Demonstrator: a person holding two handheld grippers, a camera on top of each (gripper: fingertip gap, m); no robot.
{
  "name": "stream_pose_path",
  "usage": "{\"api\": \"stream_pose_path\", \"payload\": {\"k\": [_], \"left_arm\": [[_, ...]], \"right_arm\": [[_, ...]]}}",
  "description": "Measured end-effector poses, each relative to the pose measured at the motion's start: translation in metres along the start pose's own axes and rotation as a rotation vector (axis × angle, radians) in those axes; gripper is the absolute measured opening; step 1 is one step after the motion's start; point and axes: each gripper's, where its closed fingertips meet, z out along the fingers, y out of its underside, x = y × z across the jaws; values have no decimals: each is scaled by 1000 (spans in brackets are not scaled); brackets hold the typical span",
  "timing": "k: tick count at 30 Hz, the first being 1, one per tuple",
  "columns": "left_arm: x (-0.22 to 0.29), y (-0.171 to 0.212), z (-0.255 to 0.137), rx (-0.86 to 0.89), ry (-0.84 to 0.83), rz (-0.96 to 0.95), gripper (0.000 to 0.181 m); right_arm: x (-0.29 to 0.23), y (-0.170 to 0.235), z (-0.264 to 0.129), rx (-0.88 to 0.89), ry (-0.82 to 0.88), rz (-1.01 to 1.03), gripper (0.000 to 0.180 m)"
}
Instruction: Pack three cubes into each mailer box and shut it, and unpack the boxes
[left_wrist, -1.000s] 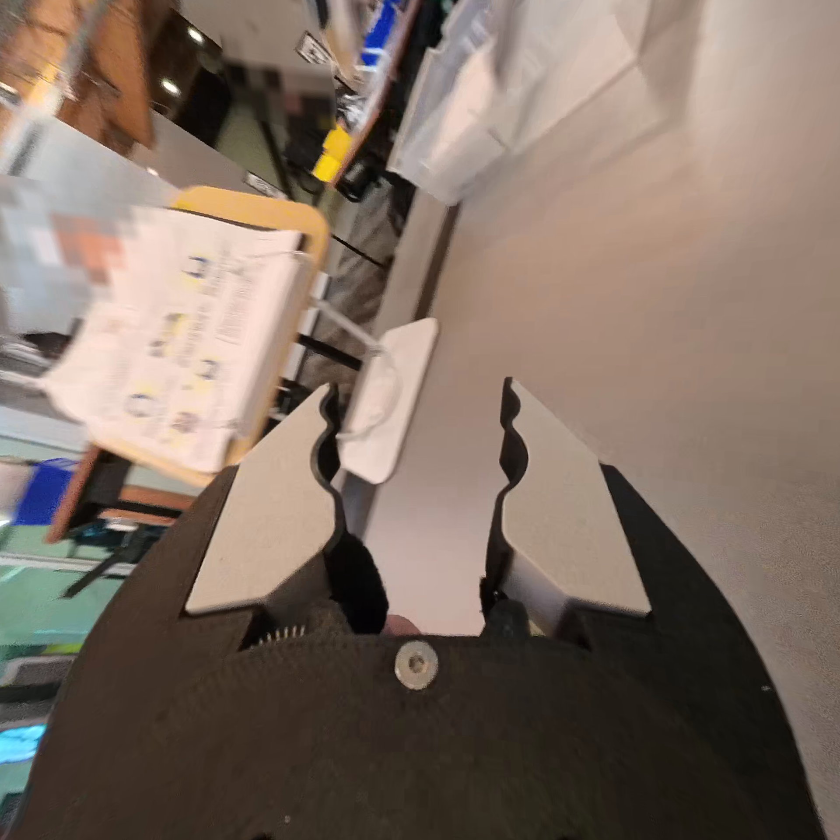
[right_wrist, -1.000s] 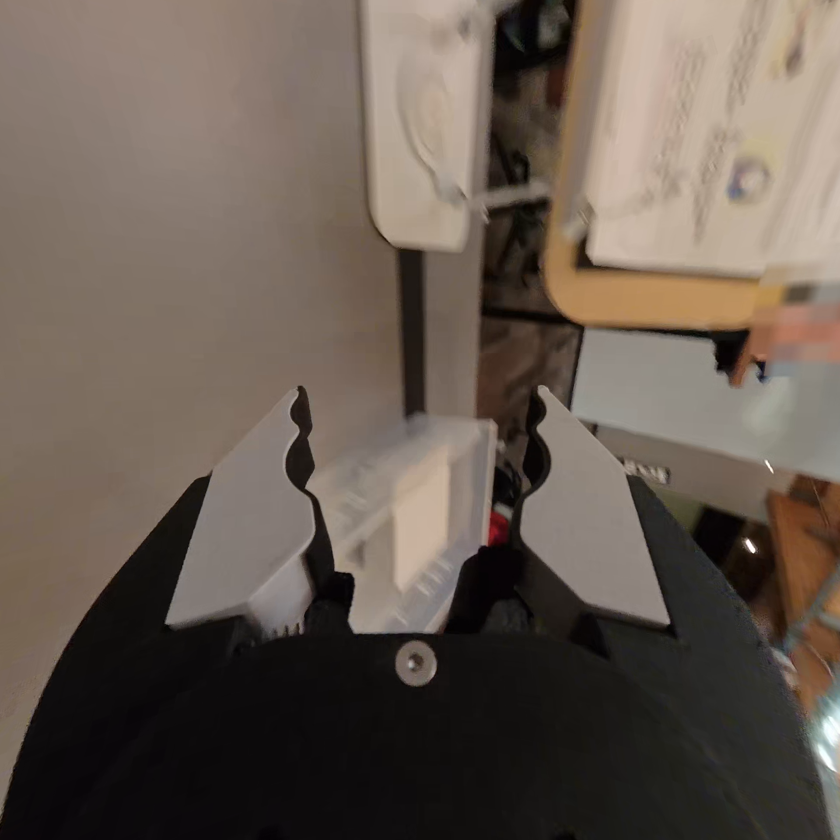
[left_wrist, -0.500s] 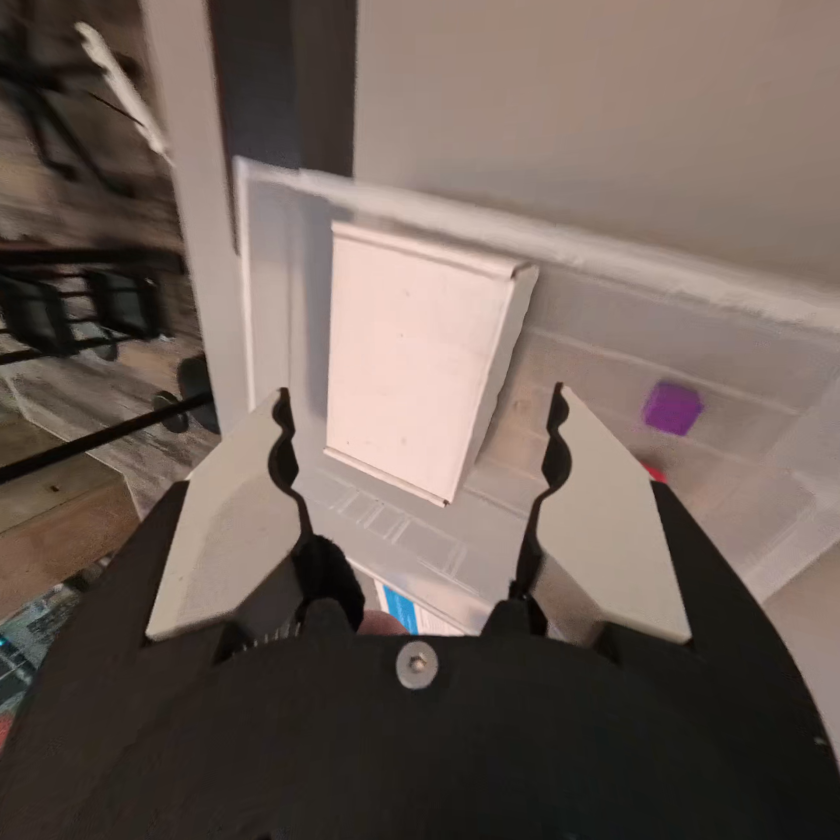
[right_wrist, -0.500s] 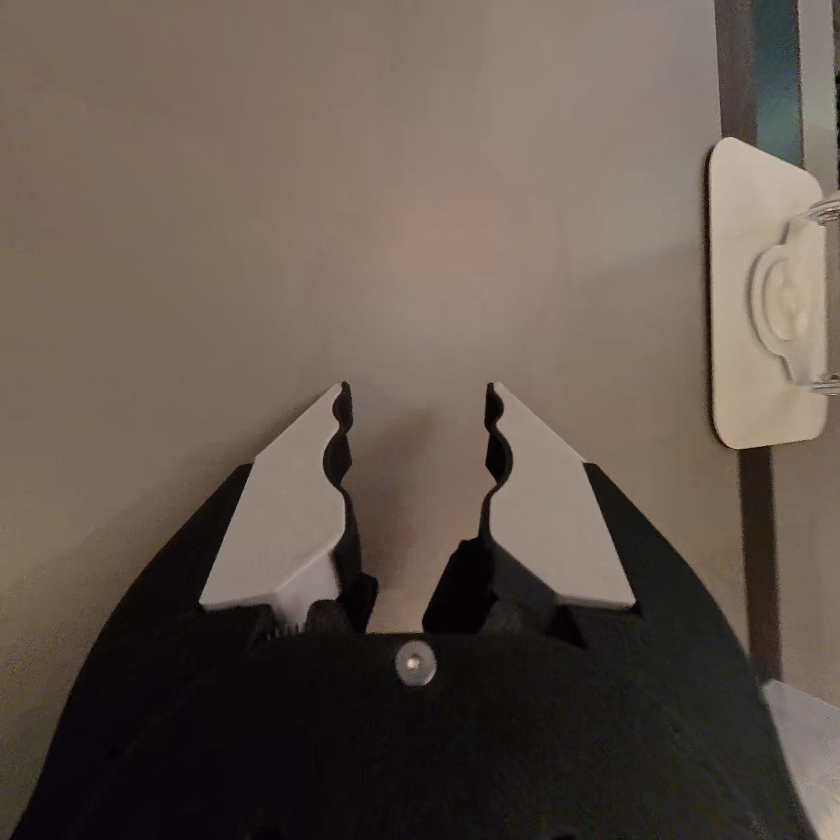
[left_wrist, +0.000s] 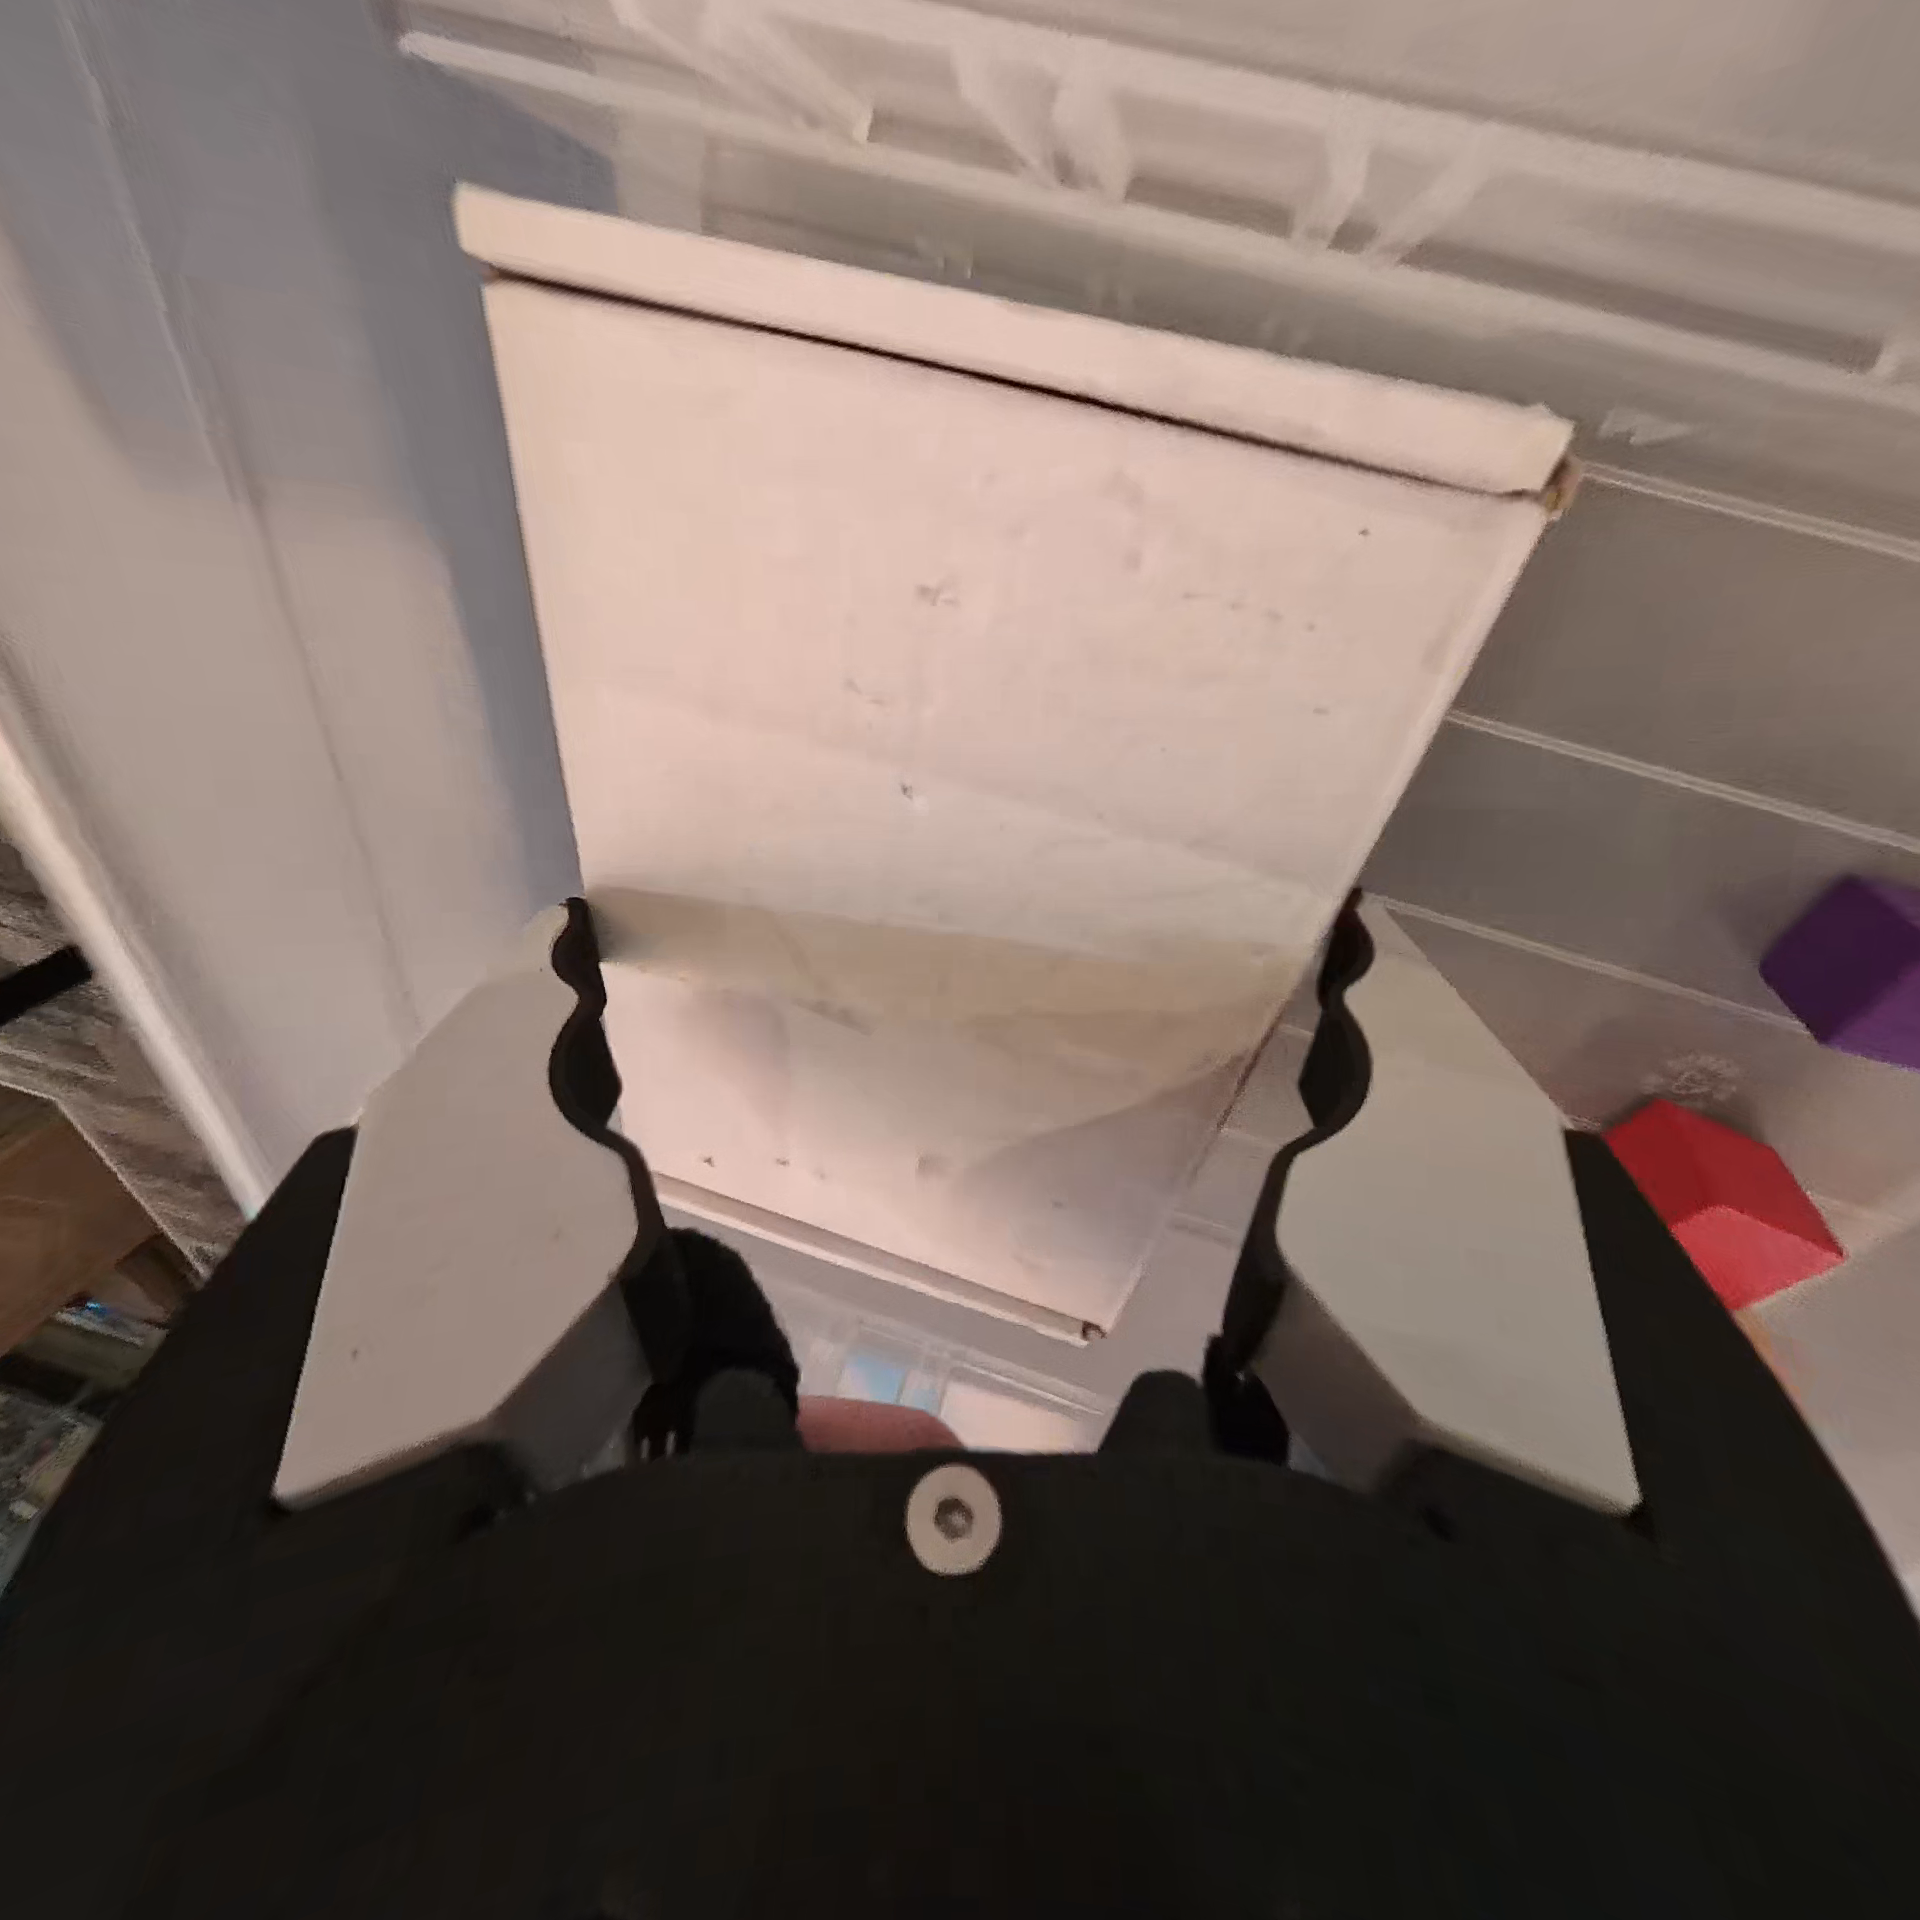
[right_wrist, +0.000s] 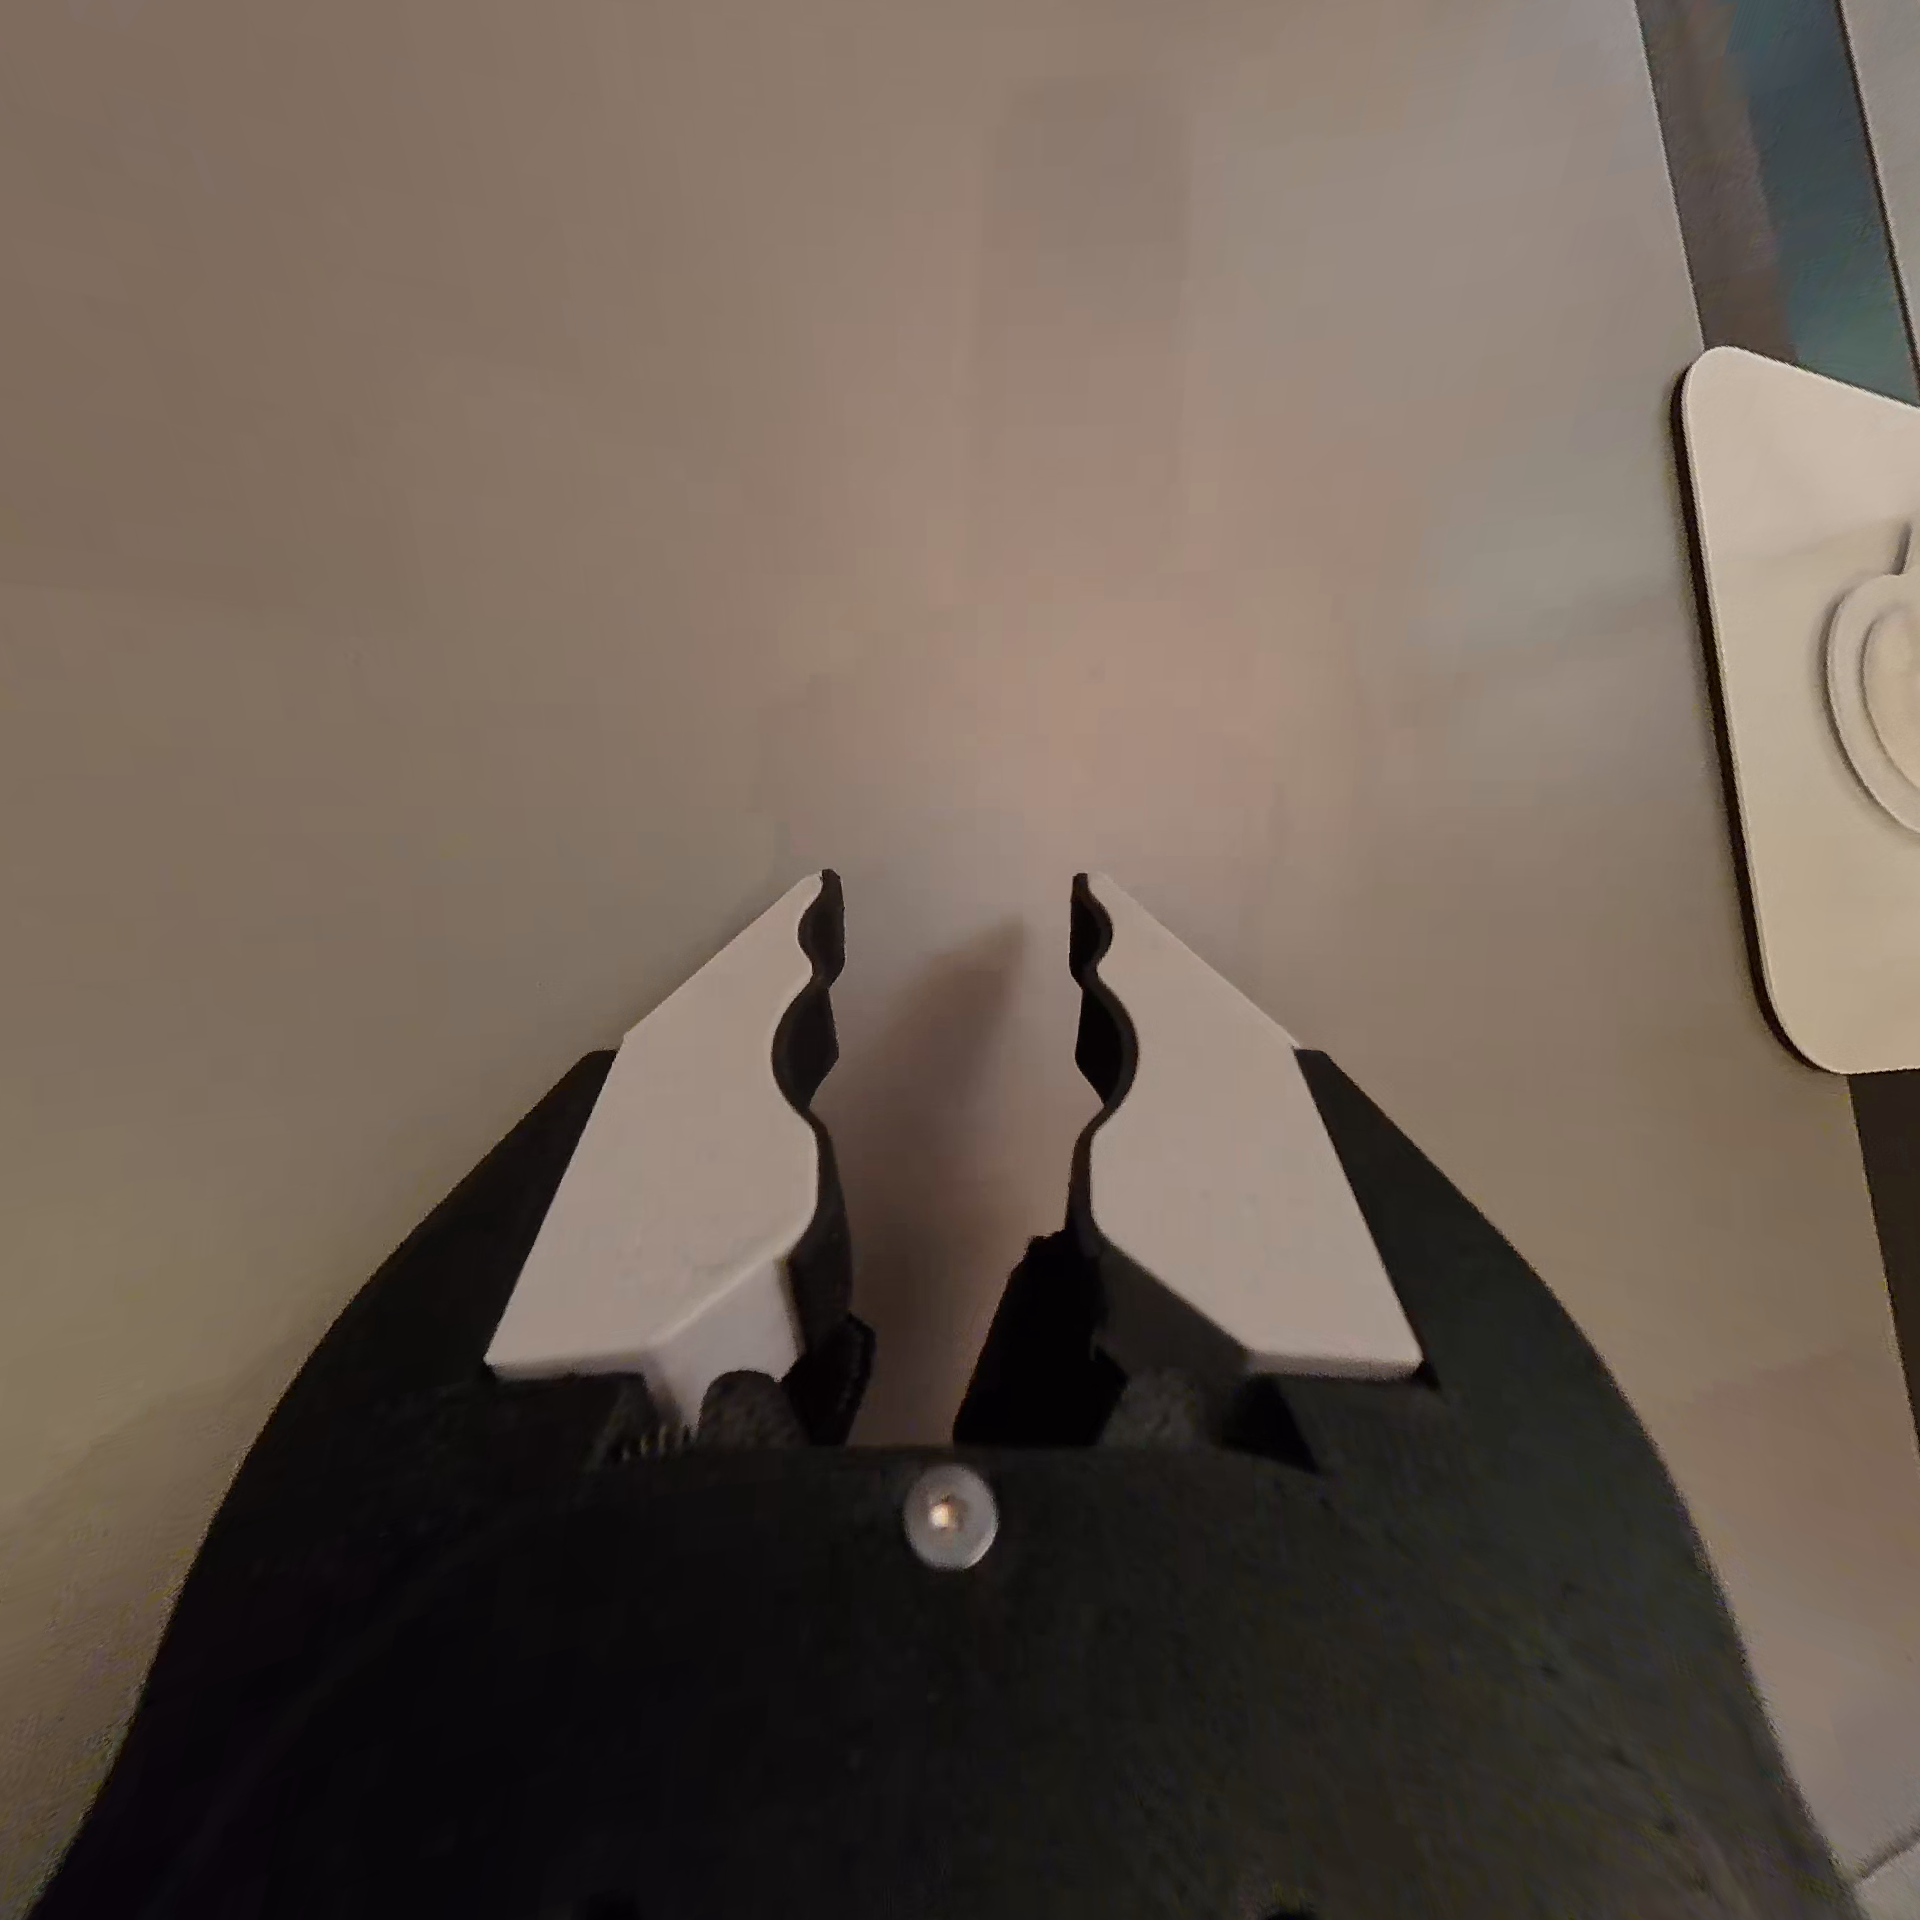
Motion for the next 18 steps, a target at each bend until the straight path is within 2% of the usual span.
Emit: {"api": "stream_pose_path", "payload": {"k": [1, 2, 5, 14, 18], "left_arm": [[0, 1, 1, -18, -4, 5, 136], [-5, 3, 0, -54, -29, 26, 127], [-5, 6, -1, -119, -26, 62, 126], [12, 18, -12, -139, 32, 18, 125], [7, 24, -38, -100, -17, -29, 125]], "right_arm": [[0, 0, 0, 1, -2, 1, 41], [0, 0, 0, 1, -2, 2, 41], [-1, 0, 0, 4, -3, 1, 40], [-1, 0, 0, 6, 0, -5, 38], [-1, 0, 0, 8, 4, -11, 38]]}}
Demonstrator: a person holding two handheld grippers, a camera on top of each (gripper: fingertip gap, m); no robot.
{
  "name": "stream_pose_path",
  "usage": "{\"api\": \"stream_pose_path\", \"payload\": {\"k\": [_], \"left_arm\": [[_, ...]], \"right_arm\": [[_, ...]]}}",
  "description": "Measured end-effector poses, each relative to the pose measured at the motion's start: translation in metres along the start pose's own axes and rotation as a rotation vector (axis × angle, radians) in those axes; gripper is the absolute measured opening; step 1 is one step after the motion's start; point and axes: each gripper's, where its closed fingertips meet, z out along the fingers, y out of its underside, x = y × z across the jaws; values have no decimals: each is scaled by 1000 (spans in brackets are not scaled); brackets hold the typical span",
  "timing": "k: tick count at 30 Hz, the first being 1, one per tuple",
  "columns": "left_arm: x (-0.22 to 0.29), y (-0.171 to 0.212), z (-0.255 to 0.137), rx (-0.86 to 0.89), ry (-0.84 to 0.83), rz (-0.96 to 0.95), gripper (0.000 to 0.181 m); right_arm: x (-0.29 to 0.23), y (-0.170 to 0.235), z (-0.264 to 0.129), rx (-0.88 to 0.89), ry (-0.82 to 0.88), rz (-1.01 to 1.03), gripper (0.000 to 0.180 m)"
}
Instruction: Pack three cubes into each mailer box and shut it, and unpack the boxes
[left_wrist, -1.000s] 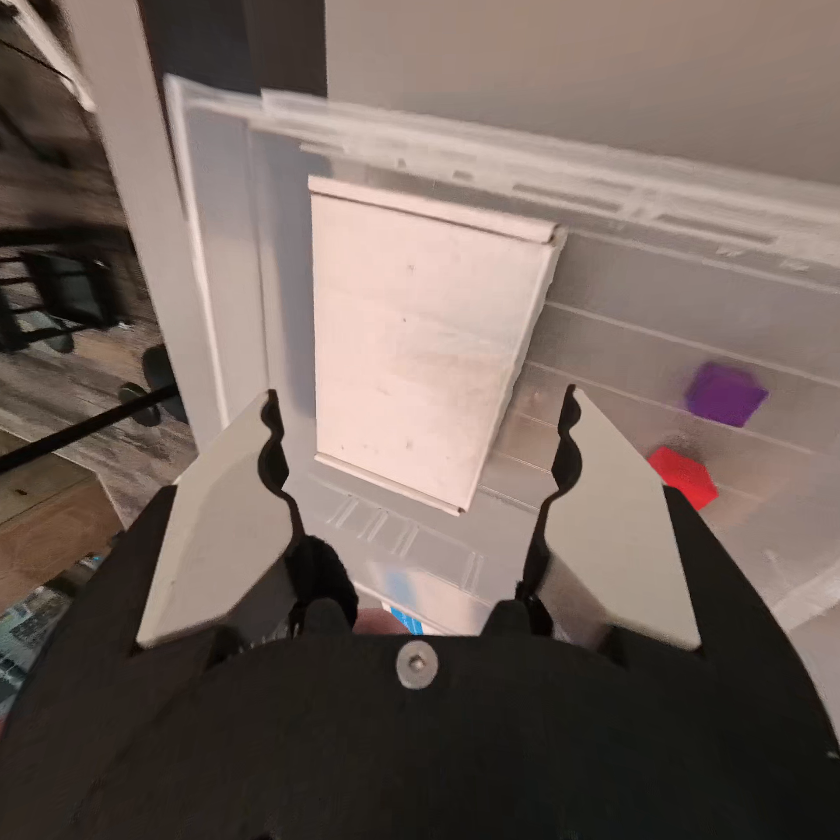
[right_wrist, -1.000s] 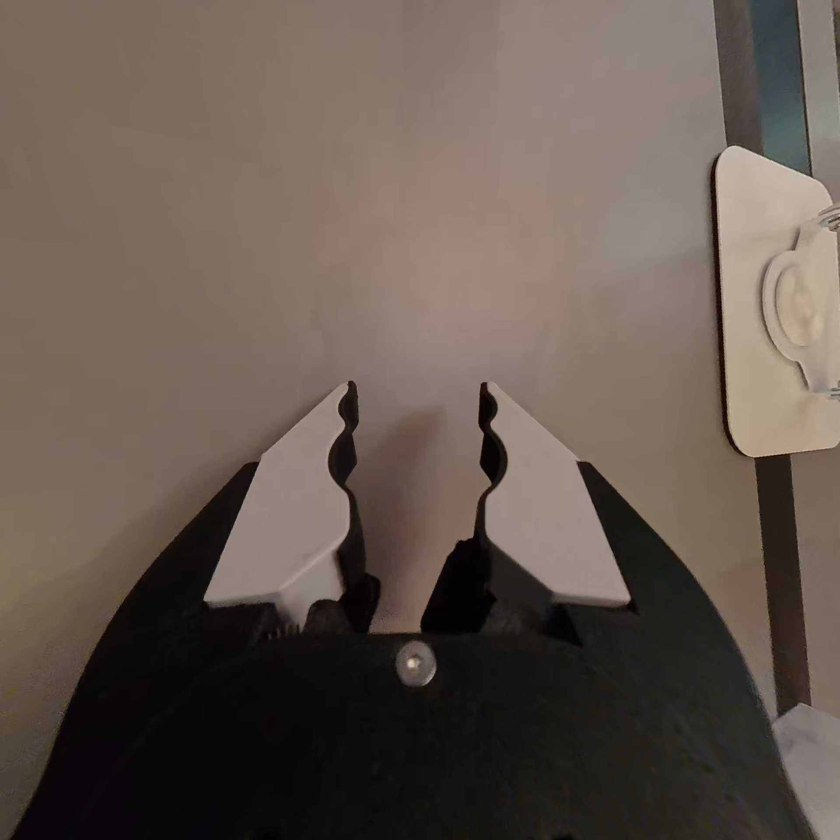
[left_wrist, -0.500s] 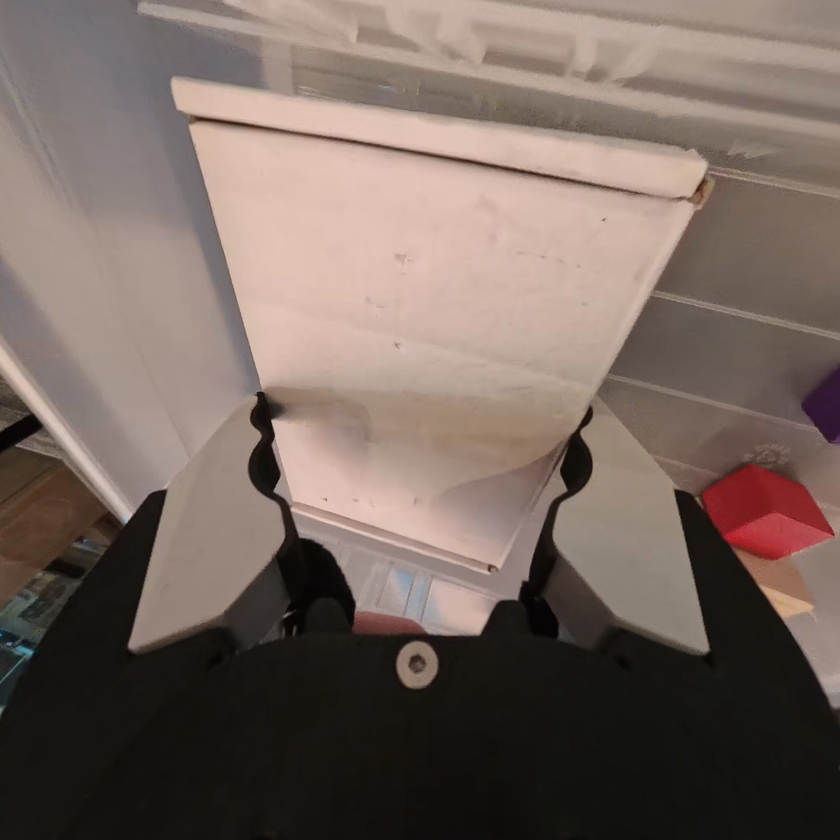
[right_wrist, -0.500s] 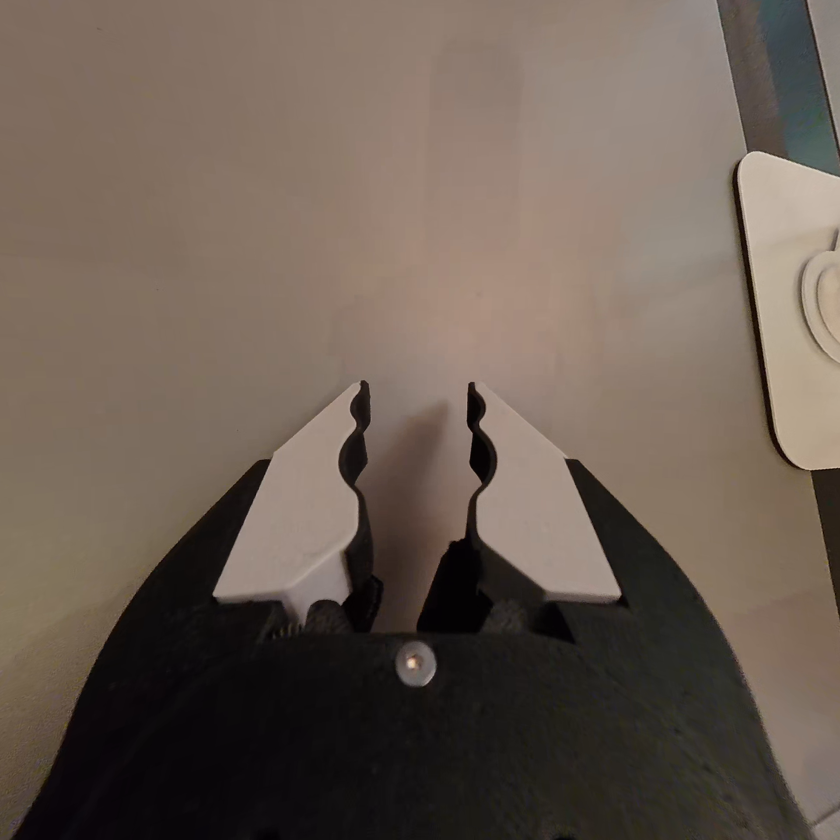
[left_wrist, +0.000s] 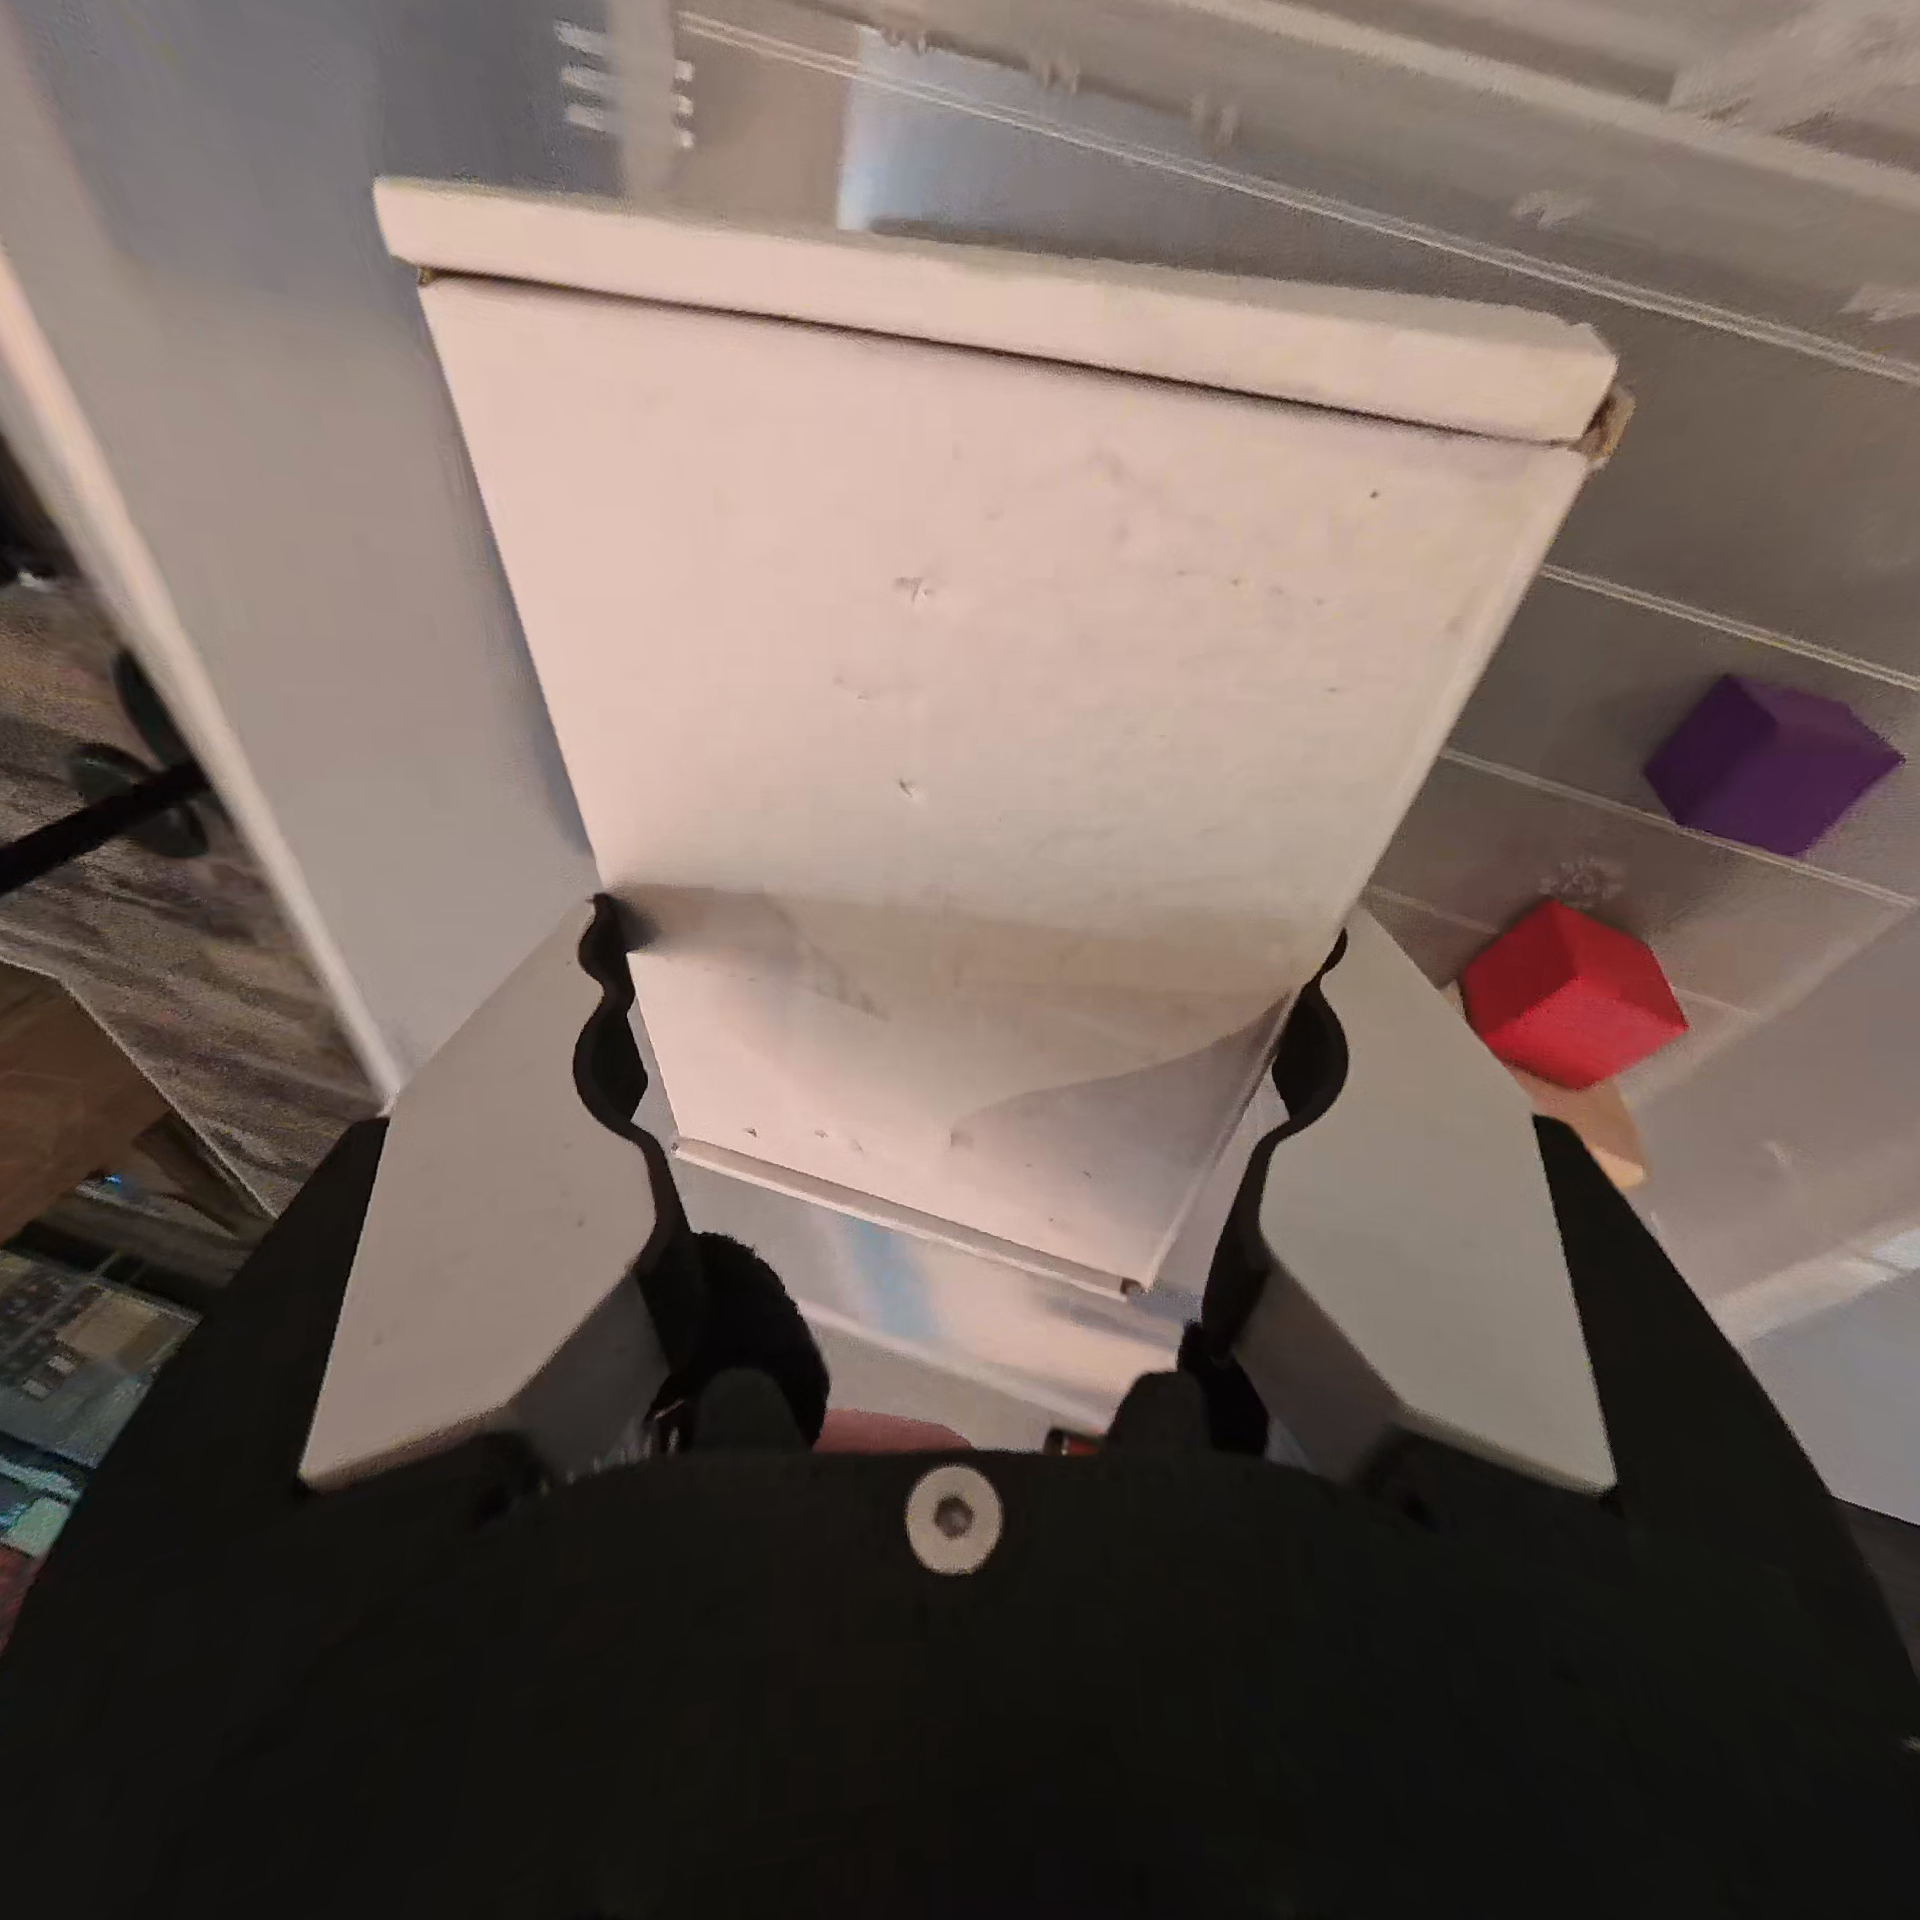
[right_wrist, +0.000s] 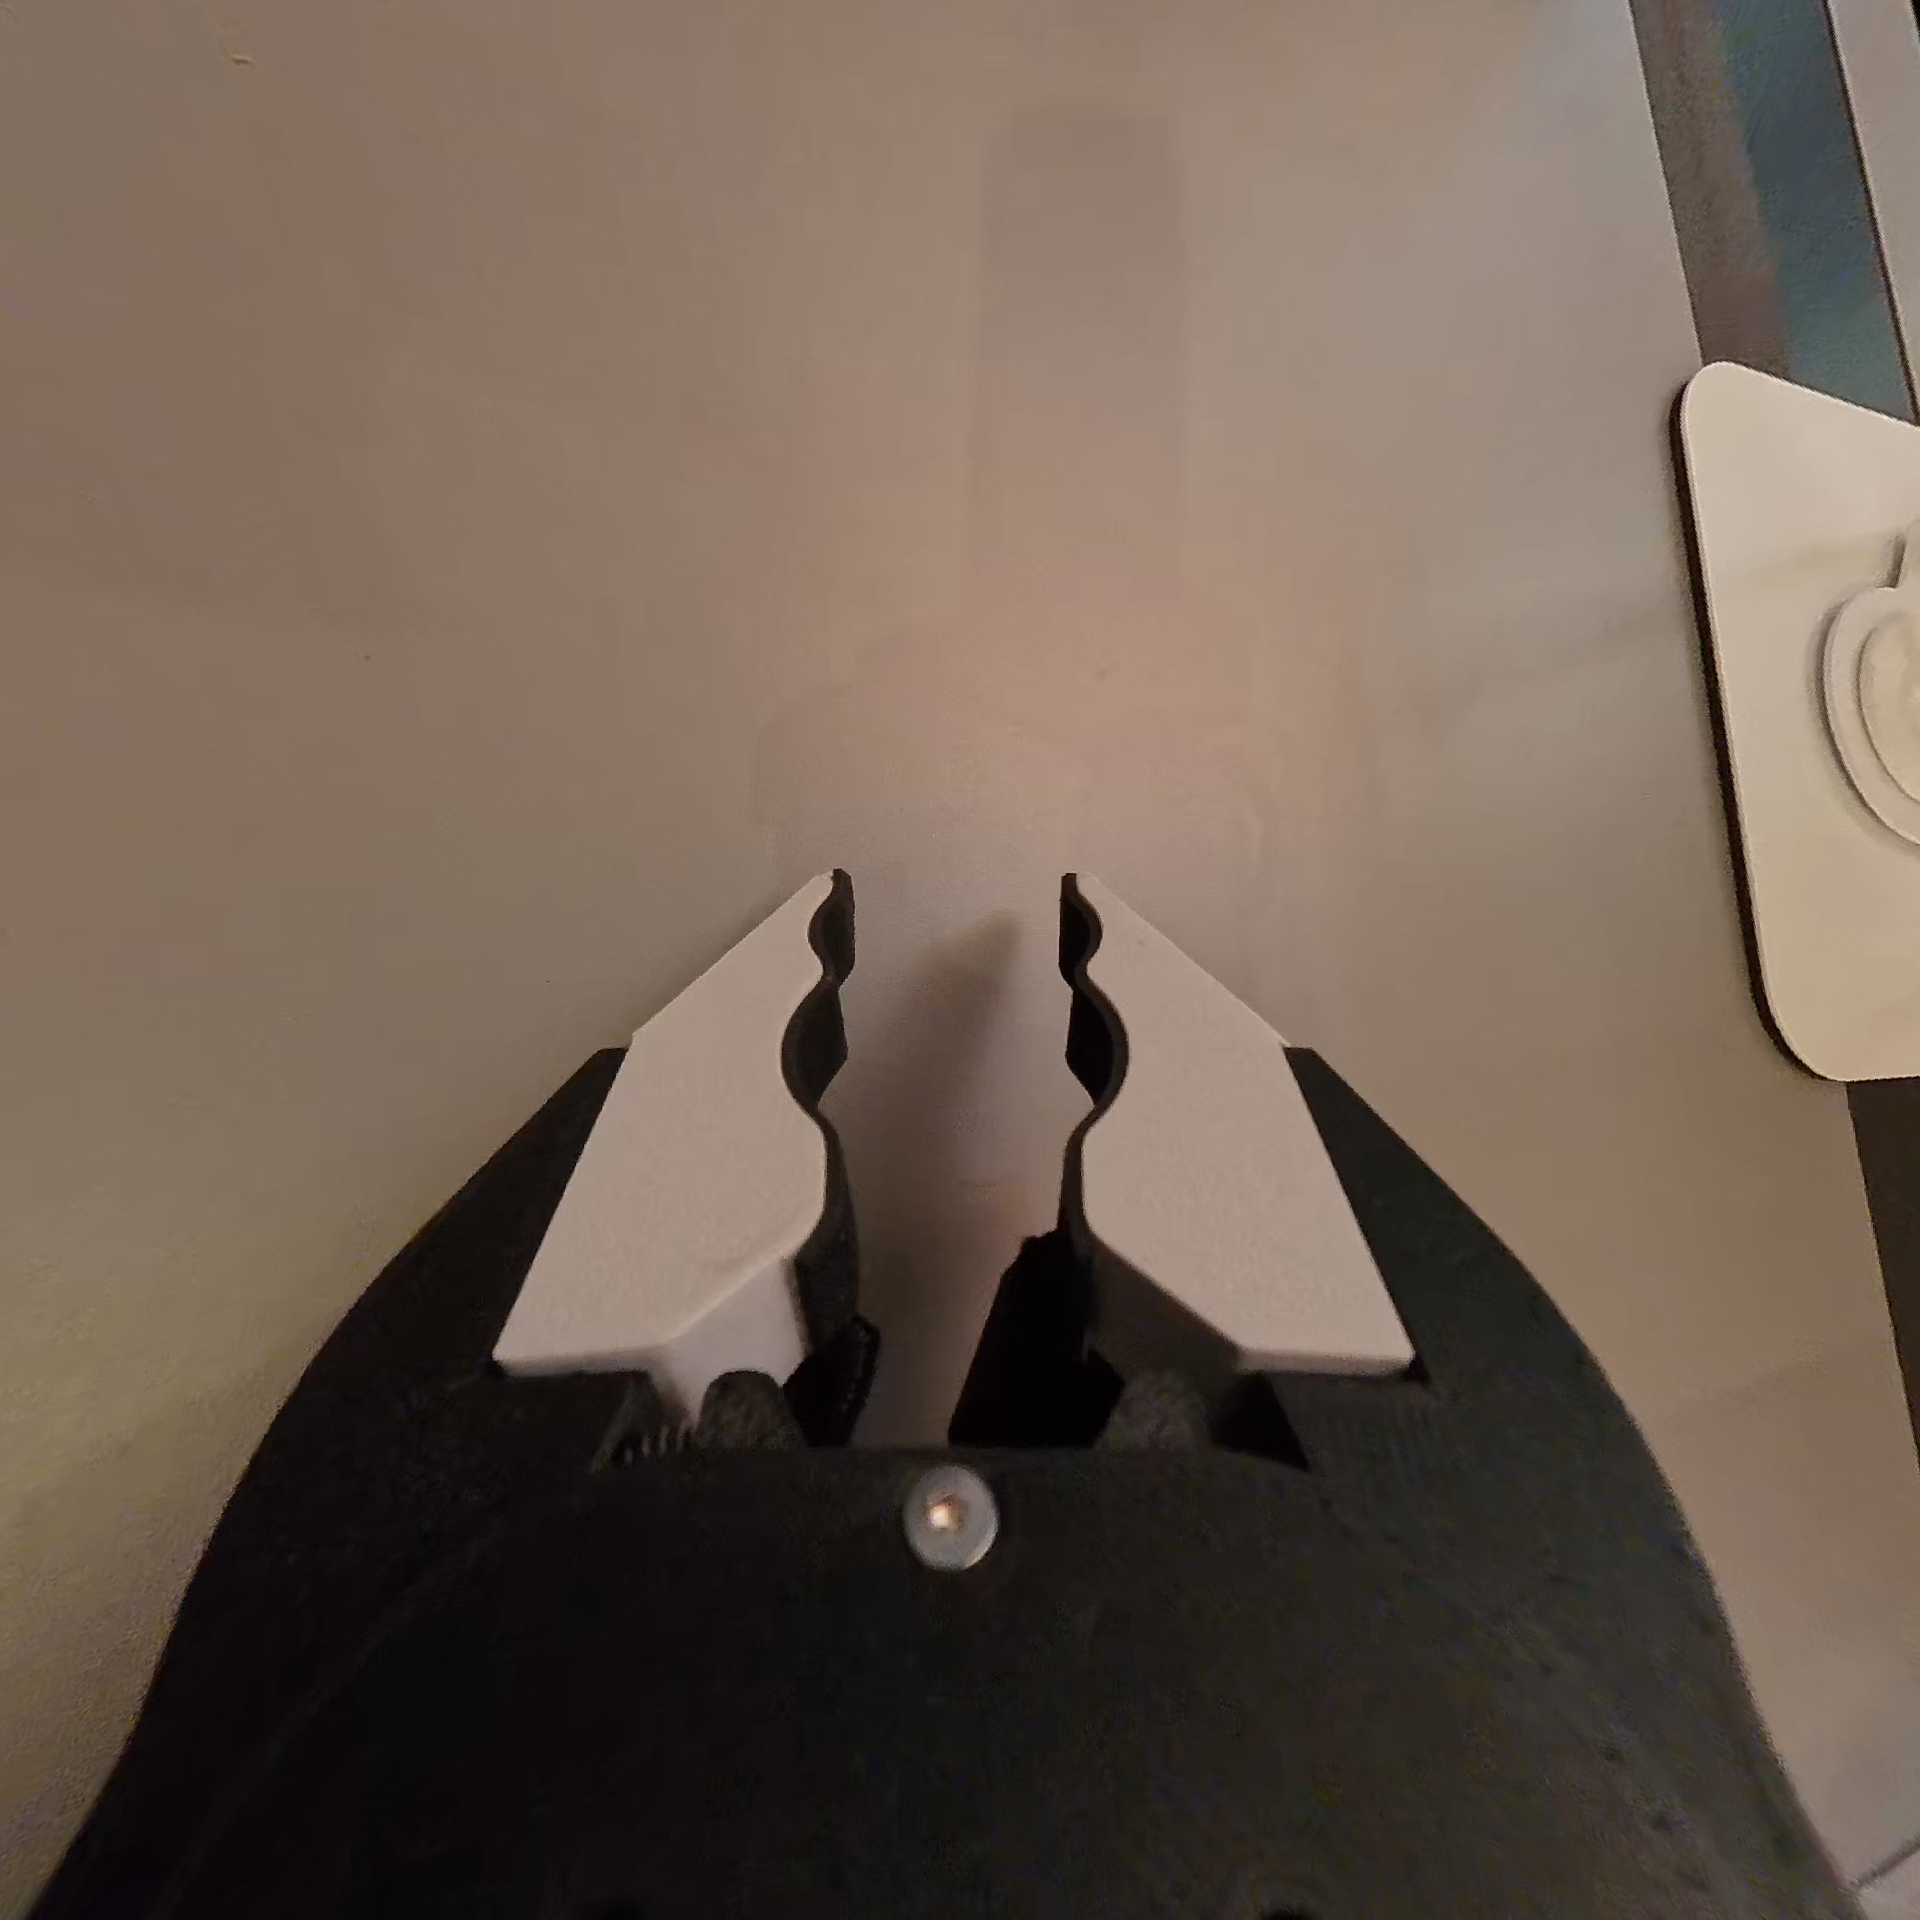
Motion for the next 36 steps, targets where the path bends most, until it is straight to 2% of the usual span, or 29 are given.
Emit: {"api": "stream_pose_path", "payload": {"k": [4, 6, 9, 12, 17, 21, 24, 27, 32, 36], "left_arm": [[-4, 0, -53, 35, -66, -13, 125], [0, -12, -88, 73, -88, -4, 124], [16, -51, -140, 158, -114, 52, 123], [46, -96, -161, 143, -115, 170, 123], [100, -185, -150, 149, -61, 311, 121], [139, -244, -120, 162, 64, 313, 120], [162, -271, -98, 133, 150, 289, 120], [181, -295, -85, 123, 213, 258, 120], [196, -321, -83, 155, 287, 197, 119], [199, -326, -86, 138, 323, 174, 119]], "right_arm": [[0, 0, 0, -3, 11, -11, 38], [-1, -1, 0, -2, 11, -25, 37], [0, -1, -1, -19, 23, -41, 41], [1, 0, -5, -36, 40, -69, 52], [10, -16, -23, 9, 147, -112, 55], [14, -36, -47, 67, 305, -224, 56], [7, -51, -59, 130, 378, -257, 69], [-7, -64, -59, 174, 408, -296, 71], [-7, -66, -43, 74, 573, -464, 76], [5, -49, -22, -101, 663, -564, 74]]}}
